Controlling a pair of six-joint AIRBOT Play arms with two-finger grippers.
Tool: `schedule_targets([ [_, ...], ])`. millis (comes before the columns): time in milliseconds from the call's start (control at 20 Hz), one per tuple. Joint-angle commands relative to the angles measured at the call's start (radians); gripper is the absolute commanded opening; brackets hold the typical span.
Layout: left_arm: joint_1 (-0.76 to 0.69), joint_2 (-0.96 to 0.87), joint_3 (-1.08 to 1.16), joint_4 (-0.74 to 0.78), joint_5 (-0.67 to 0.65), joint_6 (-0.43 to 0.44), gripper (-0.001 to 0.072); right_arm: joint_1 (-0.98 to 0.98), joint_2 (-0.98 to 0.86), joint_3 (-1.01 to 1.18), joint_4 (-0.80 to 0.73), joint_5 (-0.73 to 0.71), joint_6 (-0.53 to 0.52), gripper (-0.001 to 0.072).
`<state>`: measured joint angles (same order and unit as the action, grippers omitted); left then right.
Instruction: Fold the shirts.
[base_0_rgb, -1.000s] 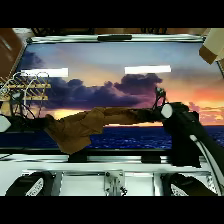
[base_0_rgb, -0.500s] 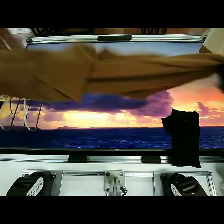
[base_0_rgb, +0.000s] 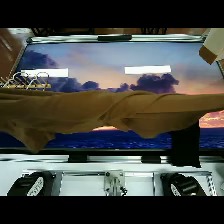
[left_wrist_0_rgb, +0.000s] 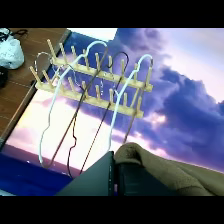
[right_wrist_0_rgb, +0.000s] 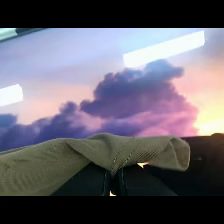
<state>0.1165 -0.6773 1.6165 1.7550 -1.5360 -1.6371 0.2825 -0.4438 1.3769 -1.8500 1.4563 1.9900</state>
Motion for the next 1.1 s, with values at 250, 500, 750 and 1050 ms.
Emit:
schedule_targets([
  [250, 0.002, 0.090, -0.257, -0.137, 0.083, 0.006, 0.0032, 0.000, 0.002, -0.119, 0.034, 0.066, -0.044, 0.0076],
  [500, 0.002, 0.019, -0.487, -0.230, 0.372, 0.005, 0.0033, 0.000, -0.024, -0.430, 0.071, -0.029, -0.047, 0.0076],
  [750, 0.002, -0.297, -0.535, -0.349, 0.631, 0.004, 0.0033, 0.000, -0.288, -0.521, 0.062, -0.467, 0.005, 0.0076],
  [1050, 0.005, -0.643, -0.528, -0.623, 0.665, 0.002, 0.0527, 0.000, -0.639, -0.520, 0.216, -0.745, 0.148, 0.0076],
])
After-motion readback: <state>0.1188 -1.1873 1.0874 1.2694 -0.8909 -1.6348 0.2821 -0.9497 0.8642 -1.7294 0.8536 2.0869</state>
